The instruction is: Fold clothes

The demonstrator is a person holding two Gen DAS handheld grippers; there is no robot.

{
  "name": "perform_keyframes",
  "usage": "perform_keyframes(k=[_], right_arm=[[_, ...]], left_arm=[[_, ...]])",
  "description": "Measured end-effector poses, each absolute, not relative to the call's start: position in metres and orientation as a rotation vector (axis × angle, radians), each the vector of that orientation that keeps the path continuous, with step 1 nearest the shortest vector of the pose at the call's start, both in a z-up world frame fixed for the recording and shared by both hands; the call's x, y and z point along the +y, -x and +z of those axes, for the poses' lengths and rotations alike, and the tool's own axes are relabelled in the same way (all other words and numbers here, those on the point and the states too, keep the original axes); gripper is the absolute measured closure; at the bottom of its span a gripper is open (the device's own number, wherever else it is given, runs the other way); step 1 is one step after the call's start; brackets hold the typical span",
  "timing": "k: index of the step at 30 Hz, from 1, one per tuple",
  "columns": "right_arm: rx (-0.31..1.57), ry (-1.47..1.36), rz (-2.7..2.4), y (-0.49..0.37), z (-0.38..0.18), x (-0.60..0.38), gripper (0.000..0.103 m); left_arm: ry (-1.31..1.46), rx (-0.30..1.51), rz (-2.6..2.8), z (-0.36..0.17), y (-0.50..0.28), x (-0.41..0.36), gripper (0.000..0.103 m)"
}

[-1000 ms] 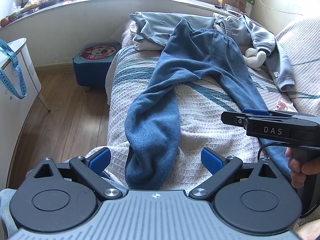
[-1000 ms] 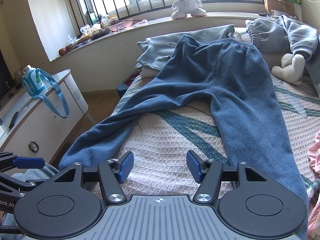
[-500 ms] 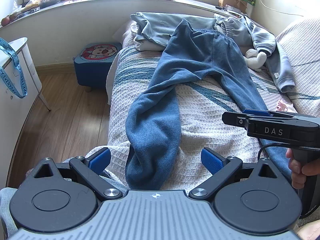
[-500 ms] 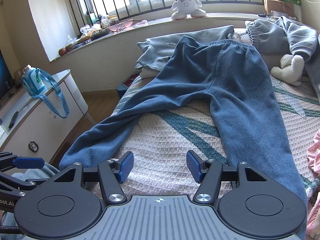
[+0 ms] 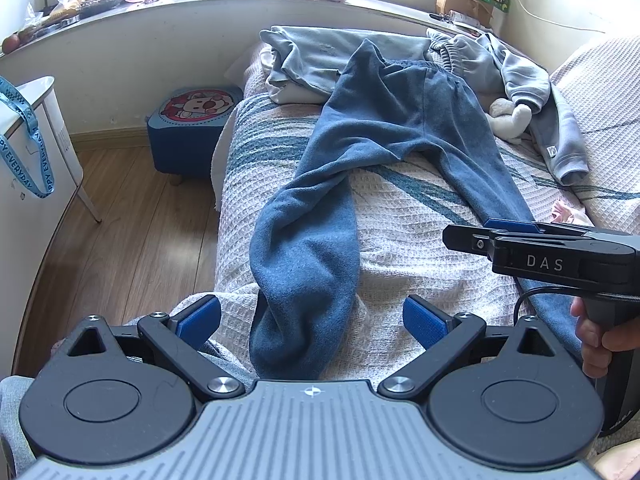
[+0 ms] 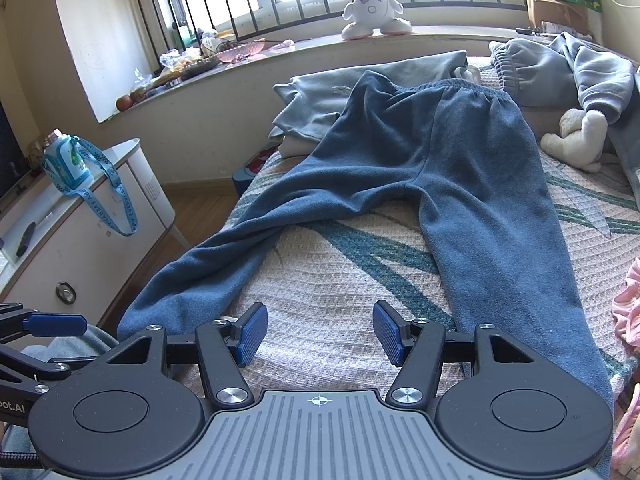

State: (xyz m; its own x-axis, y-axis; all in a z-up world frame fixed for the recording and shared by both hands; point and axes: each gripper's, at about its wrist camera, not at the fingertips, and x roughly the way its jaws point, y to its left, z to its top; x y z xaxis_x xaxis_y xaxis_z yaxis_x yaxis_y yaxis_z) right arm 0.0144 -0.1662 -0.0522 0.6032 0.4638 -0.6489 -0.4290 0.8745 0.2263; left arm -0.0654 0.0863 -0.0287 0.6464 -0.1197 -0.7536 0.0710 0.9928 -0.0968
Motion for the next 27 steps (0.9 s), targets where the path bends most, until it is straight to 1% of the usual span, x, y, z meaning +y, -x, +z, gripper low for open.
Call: perform_keyframes(k=[27], right_arm=[[0.766, -0.039, 0.525, -0.0145, -0.0520, -0.1638, 0.044]], left_arm=[[0.054, 0.863, -0.111, -0.0280, 0.0662, 0.0841, 0.005]])
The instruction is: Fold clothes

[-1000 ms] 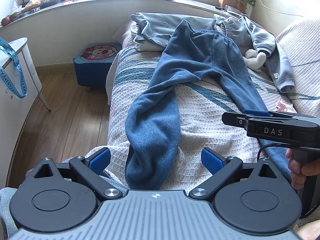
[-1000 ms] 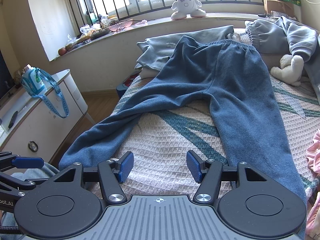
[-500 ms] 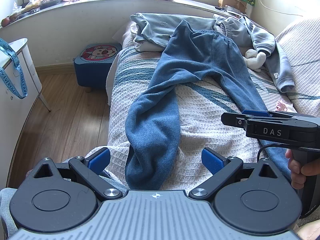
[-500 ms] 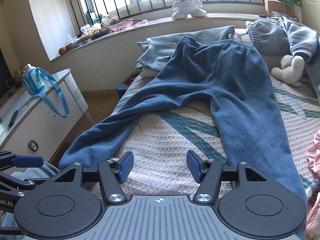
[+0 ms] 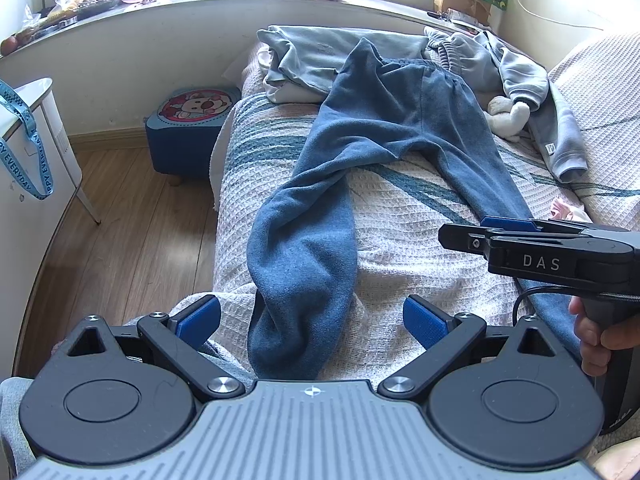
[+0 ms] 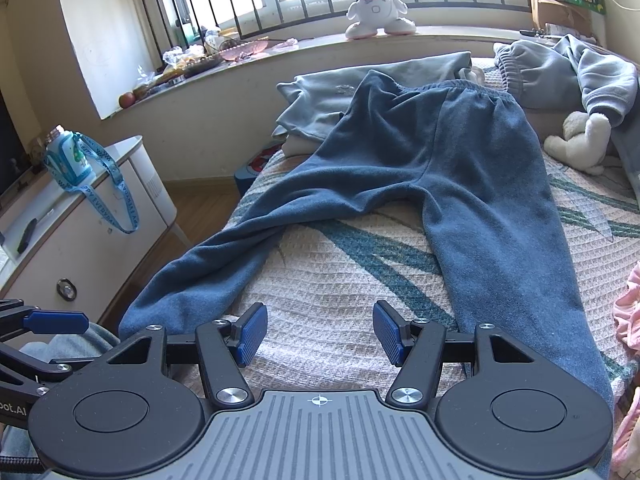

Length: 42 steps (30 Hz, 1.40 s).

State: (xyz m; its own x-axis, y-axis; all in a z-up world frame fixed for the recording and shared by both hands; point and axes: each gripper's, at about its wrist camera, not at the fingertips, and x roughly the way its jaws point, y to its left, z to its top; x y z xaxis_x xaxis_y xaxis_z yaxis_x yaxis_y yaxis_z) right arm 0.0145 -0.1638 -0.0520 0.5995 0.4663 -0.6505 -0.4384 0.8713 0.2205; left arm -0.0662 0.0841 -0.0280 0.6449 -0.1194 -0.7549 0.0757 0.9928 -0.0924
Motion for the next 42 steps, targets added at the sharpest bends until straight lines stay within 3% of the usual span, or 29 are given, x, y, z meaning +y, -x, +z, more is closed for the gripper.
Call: perform_keyframes(k=[42], right_arm=[[0.759, -0.042, 0.516, -0.0137, -0.0521, -0.1674, 0.044]], left_arm=[[0.064, 0.863, -0.100, -0.0296, 0.0667, 0.0867, 0.004]])
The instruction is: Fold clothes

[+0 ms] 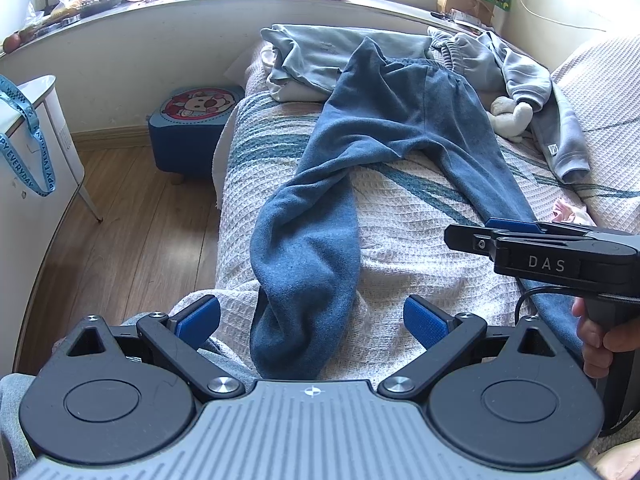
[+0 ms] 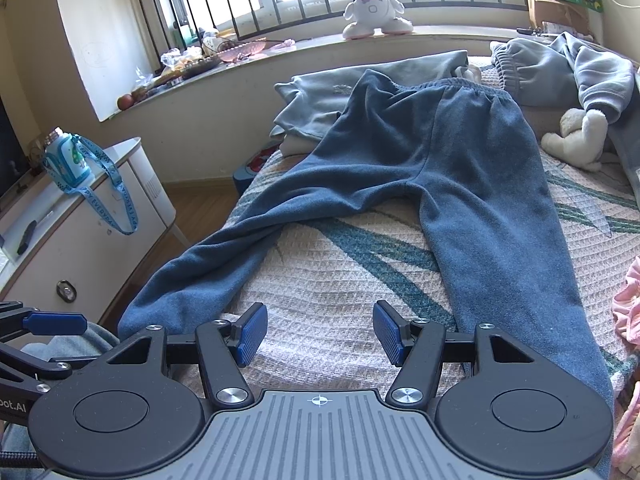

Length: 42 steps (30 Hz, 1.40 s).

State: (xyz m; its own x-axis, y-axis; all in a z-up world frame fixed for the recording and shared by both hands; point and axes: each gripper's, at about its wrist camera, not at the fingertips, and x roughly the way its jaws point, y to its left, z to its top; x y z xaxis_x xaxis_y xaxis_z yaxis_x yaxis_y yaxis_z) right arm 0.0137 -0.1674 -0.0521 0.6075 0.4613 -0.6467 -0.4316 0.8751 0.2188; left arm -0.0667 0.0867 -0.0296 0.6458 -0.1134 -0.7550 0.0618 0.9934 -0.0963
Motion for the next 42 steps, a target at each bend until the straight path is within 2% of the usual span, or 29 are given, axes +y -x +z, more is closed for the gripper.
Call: perform_keyframes(k=[12, 19, 21, 23, 26, 29, 34, 37, 40, 42], right_arm=[[0.751, -0.060, 0.453, -0.014, -0.050, -0.189, 0.044], [0.757, -0.056, 0.453, -0.015, -0.051, -0.191, 0.044], [0.749, -0.058, 0.440, -0.014, -0.049, -0.195, 0.044], [0.736, -0.063, 0.414, -0.013, -0.044, -0.204, 0.044], [0.720, -0.064, 0.354, -0.009, -0.035, -0.225, 0.044], [0.721, -0.061, 0.280, -0.002, -0.030, -0.249, 0.044], [0.729, -0.076, 0.199, 0.005, -0.028, -0.274, 0.044], [0.721, -0.086, 0.196, 0.006, -0.026, -0.276, 0.044], [0.710, -0.079, 0.218, 0.004, -0.023, -0.271, 0.044], [0.695, -0.077, 0.245, 0.002, -0.020, -0.265, 0.044]], left_arm=[[0.065, 0.834, -0.096, -0.026, 0.069, 0.114, 0.004], [0.010, 0.874, -0.161, -0.041, 0.045, 0.090, 0.009], [-0.023, 0.923, -0.176, -0.052, 0.033, 0.079, 0.023], [-0.068, 0.964, -0.175, -0.062, 0.026, 0.068, 0.065], [-0.078, 0.959, -0.168, -0.063, 0.027, 0.065, 0.080], [-0.031, 0.930, -0.224, -0.049, 0.033, 0.072, 0.089], [-0.052, 0.831, -0.372, -0.014, 0.046, 0.058, 0.092], [-0.163, 0.776, -0.551, 0.000, 0.063, 0.028, 0.092], [-0.349, 0.821, -0.730, -0.017, 0.084, -0.009, 0.083], [-0.335, 0.884, -0.740, -0.030, 0.085, -0.012, 0.082]])
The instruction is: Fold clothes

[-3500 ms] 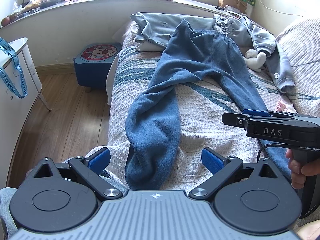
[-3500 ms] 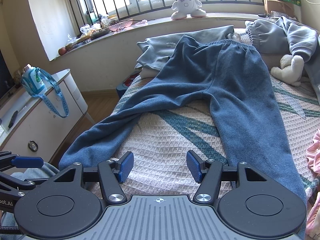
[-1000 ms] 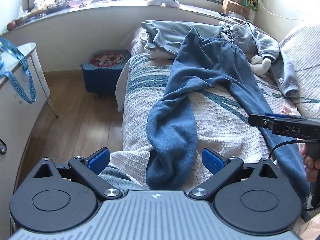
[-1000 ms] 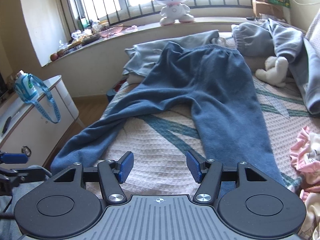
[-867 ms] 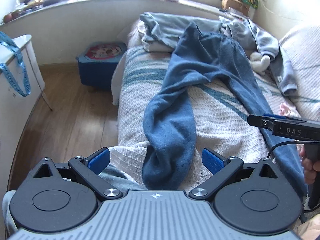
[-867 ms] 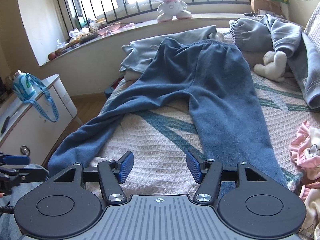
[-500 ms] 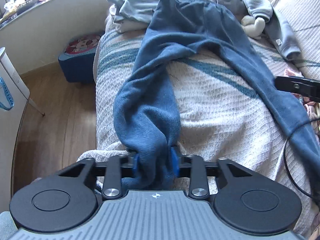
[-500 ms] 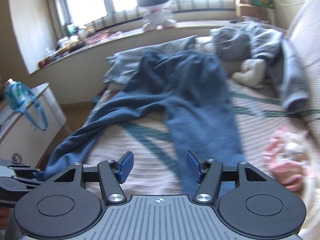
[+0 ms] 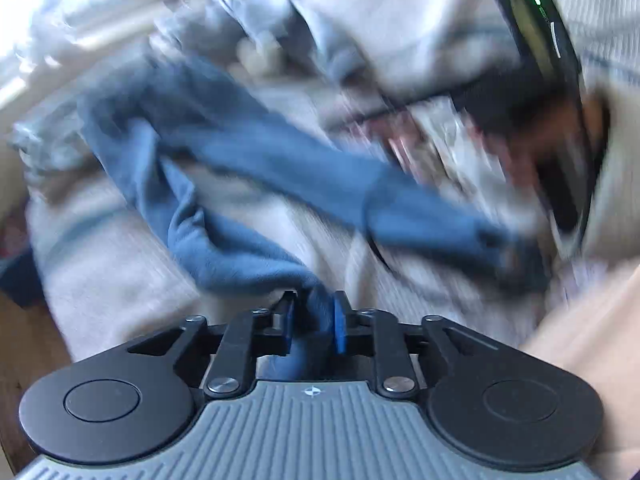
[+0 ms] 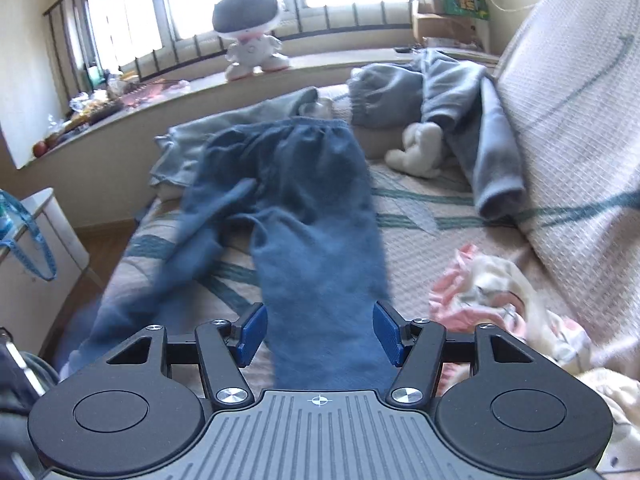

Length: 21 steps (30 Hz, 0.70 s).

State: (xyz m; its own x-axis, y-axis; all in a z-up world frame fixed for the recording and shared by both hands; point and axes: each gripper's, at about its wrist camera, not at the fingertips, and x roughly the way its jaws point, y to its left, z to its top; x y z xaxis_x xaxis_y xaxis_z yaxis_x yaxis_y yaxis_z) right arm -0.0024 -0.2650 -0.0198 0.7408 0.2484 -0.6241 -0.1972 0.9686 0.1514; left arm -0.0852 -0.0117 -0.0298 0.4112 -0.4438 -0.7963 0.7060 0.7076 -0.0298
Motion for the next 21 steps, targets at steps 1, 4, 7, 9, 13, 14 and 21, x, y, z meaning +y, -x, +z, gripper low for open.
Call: perform_keyframes(k=[1, 4, 7, 9, 13, 14, 21], right_arm=[[0.687, -0.075, 0.261, 0.001, -0.019, -0.261, 0.044], [0.679, -0.057, 0.313, -0.005, -0.017, -0.248, 0.041], [0.687, -0.032, 0.392, -0.012, -0.018, -0.227, 0.041], [0.712, -0.031, 0.467, -0.015, -0.021, -0.210, 0.041], [0.833, -0.004, 0.610, -0.020, -0.040, -0.172, 0.041], [0.867, 0.012, 0.636, -0.022, -0.047, -0.162, 0.042], [0.868, 0.050, 0.597, -0.021, -0.054, -0.160, 0.093]], left_arm=[[-0.292, 0.899, -0.723, -0.031, 0.083, -0.006, 0.082], [-0.261, 0.877, -0.599, -0.027, 0.079, 0.013, 0.074], [-0.223, 0.893, -0.545, -0.029, 0.080, 0.030, 0.070], [-0.205, 0.917, -0.536, -0.034, 0.081, 0.037, 0.069], [-0.166, 0.932, -0.514, -0.039, 0.085, 0.041, 0.067], [-0.163, 0.929, -0.507, -0.039, 0.084, 0.040, 0.063], [-0.159, 0.906, -0.505, -0.037, 0.084, 0.040, 0.059]])
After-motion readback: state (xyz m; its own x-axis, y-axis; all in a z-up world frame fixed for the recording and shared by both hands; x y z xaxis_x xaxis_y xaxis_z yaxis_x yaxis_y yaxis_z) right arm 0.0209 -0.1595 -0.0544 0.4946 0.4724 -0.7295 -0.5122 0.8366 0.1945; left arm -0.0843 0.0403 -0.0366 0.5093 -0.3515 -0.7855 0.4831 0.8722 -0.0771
